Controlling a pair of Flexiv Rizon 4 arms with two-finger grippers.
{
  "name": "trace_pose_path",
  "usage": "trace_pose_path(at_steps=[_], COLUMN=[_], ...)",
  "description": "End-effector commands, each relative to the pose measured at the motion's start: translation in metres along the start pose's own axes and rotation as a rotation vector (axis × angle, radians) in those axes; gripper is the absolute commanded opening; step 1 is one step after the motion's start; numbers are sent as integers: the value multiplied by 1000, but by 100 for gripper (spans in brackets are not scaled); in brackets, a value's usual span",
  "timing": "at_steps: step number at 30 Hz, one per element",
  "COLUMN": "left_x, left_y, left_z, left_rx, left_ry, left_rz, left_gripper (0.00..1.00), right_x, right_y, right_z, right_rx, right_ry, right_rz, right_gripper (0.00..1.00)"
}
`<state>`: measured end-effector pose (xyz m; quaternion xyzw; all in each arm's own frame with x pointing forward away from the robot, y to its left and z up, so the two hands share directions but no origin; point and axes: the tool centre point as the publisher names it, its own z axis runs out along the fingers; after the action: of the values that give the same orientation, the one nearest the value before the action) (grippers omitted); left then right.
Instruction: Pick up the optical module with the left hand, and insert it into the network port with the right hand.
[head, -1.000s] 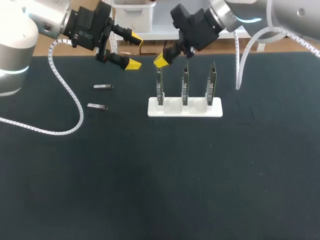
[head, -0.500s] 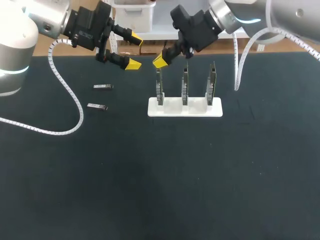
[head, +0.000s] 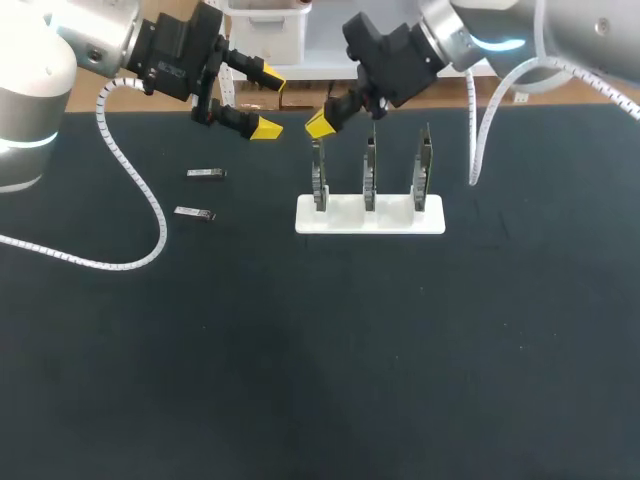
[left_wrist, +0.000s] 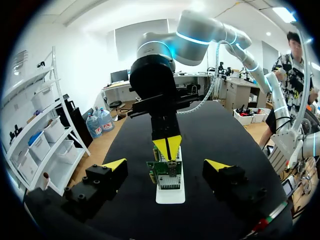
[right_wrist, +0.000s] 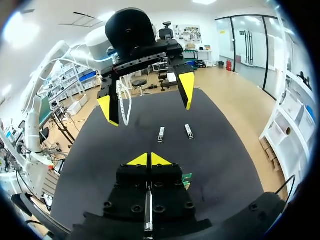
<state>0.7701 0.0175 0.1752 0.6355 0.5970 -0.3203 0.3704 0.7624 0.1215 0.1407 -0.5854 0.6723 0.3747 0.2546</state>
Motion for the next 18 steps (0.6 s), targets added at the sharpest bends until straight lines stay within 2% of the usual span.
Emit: trace_pose_path(at_steps=[1, 18], left_x=[-1, -1], left_y=[2, 2], left_z=[0, 0], left_rx=[5, 5], left_ry=[6, 6], left_rz=[-2, -2], left_gripper=[100, 100], right_x=[13, 14], right_y=[2, 6], right_z=[6, 12], right_rx=[9, 10], right_ry=[-5, -8], right_rz=[0, 19], right_gripper=[0, 0])
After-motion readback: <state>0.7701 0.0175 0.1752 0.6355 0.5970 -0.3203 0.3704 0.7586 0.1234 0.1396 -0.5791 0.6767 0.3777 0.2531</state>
